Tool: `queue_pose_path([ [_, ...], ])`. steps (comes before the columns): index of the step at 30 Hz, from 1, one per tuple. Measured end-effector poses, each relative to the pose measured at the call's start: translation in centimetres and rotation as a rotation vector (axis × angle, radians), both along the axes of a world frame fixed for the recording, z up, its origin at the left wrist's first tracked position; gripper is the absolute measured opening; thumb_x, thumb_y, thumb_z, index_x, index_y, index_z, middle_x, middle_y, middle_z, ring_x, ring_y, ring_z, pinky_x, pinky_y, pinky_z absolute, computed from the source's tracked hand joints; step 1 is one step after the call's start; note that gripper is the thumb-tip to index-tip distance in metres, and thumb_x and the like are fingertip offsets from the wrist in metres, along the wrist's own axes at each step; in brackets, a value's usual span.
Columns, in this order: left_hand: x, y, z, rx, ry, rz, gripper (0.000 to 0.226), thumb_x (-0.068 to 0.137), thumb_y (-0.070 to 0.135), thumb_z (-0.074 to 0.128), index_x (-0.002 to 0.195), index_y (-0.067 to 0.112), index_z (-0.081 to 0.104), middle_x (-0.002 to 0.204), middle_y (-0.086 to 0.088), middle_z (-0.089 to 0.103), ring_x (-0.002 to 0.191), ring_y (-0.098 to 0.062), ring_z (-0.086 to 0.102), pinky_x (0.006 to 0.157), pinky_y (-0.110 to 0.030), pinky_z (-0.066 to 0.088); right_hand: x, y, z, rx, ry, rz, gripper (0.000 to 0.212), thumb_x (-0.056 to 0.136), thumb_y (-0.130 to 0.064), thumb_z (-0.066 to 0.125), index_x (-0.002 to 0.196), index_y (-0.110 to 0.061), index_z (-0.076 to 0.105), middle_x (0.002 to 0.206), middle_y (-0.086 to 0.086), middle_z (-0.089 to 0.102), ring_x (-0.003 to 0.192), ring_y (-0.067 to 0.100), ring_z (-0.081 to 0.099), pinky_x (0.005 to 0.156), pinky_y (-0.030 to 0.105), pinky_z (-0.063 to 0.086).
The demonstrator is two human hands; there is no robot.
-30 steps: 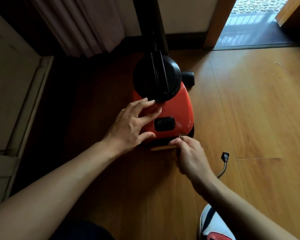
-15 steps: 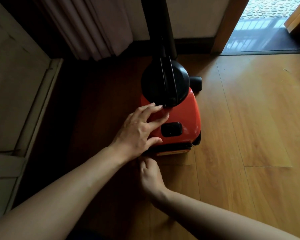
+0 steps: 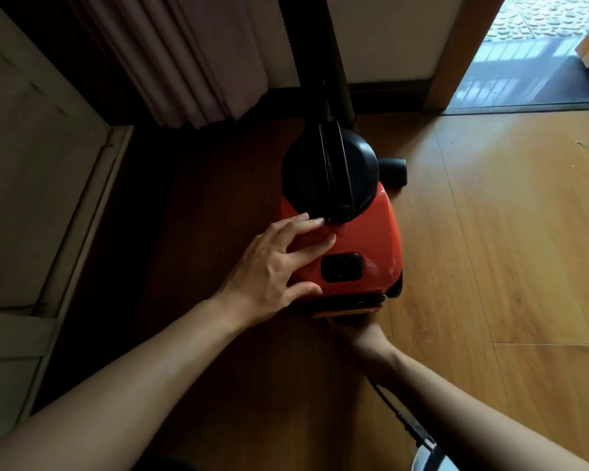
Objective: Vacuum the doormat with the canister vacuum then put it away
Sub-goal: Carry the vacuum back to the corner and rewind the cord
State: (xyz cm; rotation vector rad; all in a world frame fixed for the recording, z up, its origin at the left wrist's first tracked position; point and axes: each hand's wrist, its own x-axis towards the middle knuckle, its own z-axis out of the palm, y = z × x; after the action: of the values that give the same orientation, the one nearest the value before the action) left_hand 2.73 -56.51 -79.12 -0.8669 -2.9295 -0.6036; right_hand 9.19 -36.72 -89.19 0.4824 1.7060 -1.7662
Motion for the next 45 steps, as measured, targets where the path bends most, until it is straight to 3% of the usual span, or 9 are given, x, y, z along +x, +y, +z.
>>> queue_pose_path([
  [4,-0.1,-0.1,-0.1,0.008,-0.007,-0.002,0.076,0.077,0.043,0.074,0.145,0.031,0.043,0.155,0.006,0.028,0.146,-0.016,0.024,0.112,-0.046,0.032,-1.0,2.5,0.8,0.024,-0.097,-0.016,0.013,0.096,-0.011,0.067,0.106,-0.005,0.07,0.065,-0.008,0.07,0.049,-0.001,0.061,0.045,0.016,0.045],
  [7,-0.1,-0.1,-0.1,0.005,-0.011,-0.006,0.076,0.077,0.042,0.075,0.145,0.031,0.043,0.155,0.006,0.028,0.146,-0.016,0.023,0.113,-0.045,0.031,-1.0,4.7,1.1,0.085,-0.153,0.005,0.015,0.099,-0.016,0.063,0.103,-0.006,0.073,0.062,-0.004,0.065,0.046,0.004,0.055,0.042,0.018,0.041],
  [13,-0.2,-0.1,-0.2,0.0,0.0,-0.006,0.075,0.077,0.043,0.075,0.145,0.03,0.045,0.155,0.004,0.029,0.146,-0.017,0.024,0.112,-0.044,0.029,-3.1,7.9,2.0,0.497,0.08,0.178,0.04,0.094,-0.04,0.068,0.071,-0.008,0.063,0.059,0.0,0.052,0.049,0.009,0.04,0.048,0.024,0.033],
  [16,-0.2,-0.2,-0.2,0.007,0.004,0.0,0.075,0.077,0.043,0.075,0.145,0.03,0.045,0.155,0.004,0.03,0.145,-0.018,0.025,0.112,-0.044,0.031,-3.4,8.1,2.4,0.492,0.151,0.14,0.036,0.096,-0.038,0.066,0.082,-0.006,0.073,0.074,0.006,0.069,0.063,0.02,0.058,0.06,0.026,0.041],
  [22,-0.1,-0.2,-0.1,0.0,0.003,0.005,0.076,0.076,0.041,0.077,0.144,0.029,0.046,0.155,0.002,0.032,0.145,-0.017,0.025,0.112,-0.044,0.03,-1.5,8.2,1.7,0.331,0.29,0.025,0.027,0.102,-0.027,0.058,0.089,-0.01,0.074,0.074,-0.009,0.068,0.066,-0.003,0.059,0.066,0.025,0.043],
  [27,-0.1,-0.1,0.0,-0.008,0.003,0.003,0.076,0.076,0.04,0.077,0.144,0.029,0.045,0.155,0.003,0.031,0.145,-0.017,0.024,0.111,-0.042,0.026,-2.1,8.4,-2.0,0.673,0.456,0.152,0.015,0.097,-0.018,0.067,0.093,-0.01,0.078,0.084,-0.002,0.068,0.077,0.01,0.063,0.066,0.016,0.044],
  [31,-0.1,-0.1,0.1,-0.025,0.004,-0.002,0.076,0.078,0.041,0.076,0.145,0.029,0.044,0.155,0.003,0.031,0.146,-0.017,0.024,0.111,-0.042,0.028,-1.7,7.9,-3.5,0.853,0.606,0.156,0.004,0.088,-0.014,0.077,0.087,-0.018,0.078,0.078,-0.006,0.059,0.069,0.014,0.06,0.059,0.032,0.049],
  [35,0.1,0.1,0.4,-0.047,0.009,0.002,0.076,0.079,0.043,0.074,0.146,0.028,0.043,0.155,0.003,0.031,0.146,-0.016,0.024,0.112,-0.043,0.03,-1.0,7.7,-3.0,1.029,0.712,0.19,0.009,0.082,-0.015,0.082,0.083,-0.018,0.073,0.073,-0.004,0.055,0.067,0.02,0.053,0.06,0.035,0.046],
  [45,0.7,1.3,2.2,-0.24,0.091,0.009,0.077,0.075,0.044,0.077,0.142,0.019,0.05,0.15,-0.01,0.04,0.141,-0.025,0.037,0.107,-0.044,0.04,0.5,8.4,-2.2,1.005,0.843,0.349,0.024,0.07,-0.018,0.091,0.088,-0.019,0.076,0.078,-0.002,0.063,0.065,0.018,0.056,0.055,0.037,0.049],
])
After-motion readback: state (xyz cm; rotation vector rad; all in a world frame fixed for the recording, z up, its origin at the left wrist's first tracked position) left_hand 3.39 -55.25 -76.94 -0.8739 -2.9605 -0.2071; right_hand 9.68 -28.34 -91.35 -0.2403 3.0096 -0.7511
